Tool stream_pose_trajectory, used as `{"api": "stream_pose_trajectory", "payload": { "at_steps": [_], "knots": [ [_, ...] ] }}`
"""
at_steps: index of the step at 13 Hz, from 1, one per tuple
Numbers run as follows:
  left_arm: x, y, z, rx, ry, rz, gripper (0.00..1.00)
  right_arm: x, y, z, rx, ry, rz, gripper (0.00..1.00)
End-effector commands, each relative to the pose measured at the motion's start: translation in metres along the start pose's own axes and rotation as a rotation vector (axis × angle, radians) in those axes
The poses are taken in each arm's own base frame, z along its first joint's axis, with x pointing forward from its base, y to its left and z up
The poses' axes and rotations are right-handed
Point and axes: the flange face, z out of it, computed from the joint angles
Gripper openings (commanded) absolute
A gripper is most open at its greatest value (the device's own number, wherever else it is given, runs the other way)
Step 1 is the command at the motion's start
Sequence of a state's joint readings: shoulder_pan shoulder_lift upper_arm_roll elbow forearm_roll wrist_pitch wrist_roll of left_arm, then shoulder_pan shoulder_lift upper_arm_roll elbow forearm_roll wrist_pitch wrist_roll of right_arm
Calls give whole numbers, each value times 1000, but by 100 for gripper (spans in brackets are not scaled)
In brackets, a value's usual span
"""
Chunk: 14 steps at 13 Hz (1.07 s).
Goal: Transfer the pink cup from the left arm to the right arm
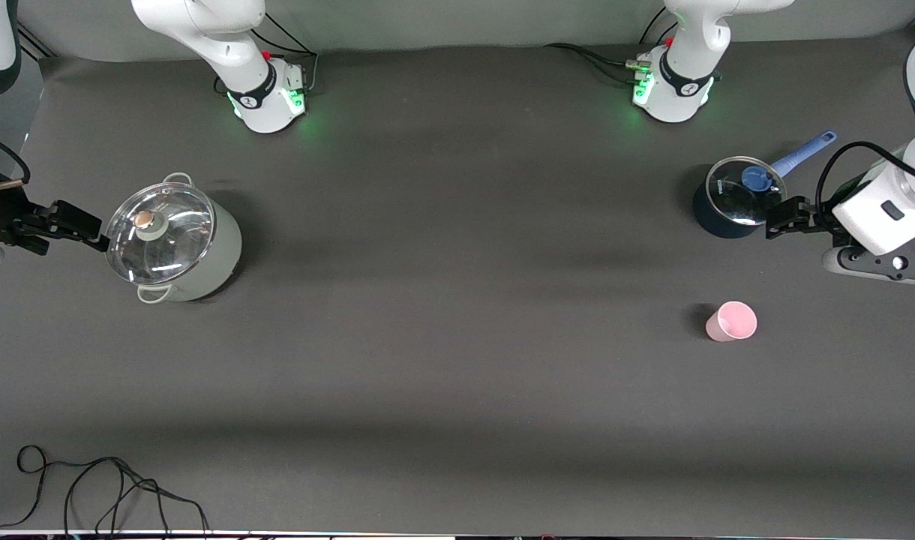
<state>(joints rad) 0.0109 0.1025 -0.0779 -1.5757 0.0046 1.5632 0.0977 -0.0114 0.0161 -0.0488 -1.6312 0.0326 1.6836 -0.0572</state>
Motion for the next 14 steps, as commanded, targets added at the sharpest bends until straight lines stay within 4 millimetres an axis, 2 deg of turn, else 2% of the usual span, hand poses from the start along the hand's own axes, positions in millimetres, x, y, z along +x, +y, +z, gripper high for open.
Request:
{"api": "stream_pose_trajectory", "payload": {
  "at_steps": [1, 14],
  "knots": [
    [-10, 4, -2, -7, -6, 7, 100, -1, -2, -7, 4, 5, 17, 100],
    [-9, 2, 2, -3, -25, 39, 100, 1, -3, -6, 6, 4, 15, 100]
  ]
}}
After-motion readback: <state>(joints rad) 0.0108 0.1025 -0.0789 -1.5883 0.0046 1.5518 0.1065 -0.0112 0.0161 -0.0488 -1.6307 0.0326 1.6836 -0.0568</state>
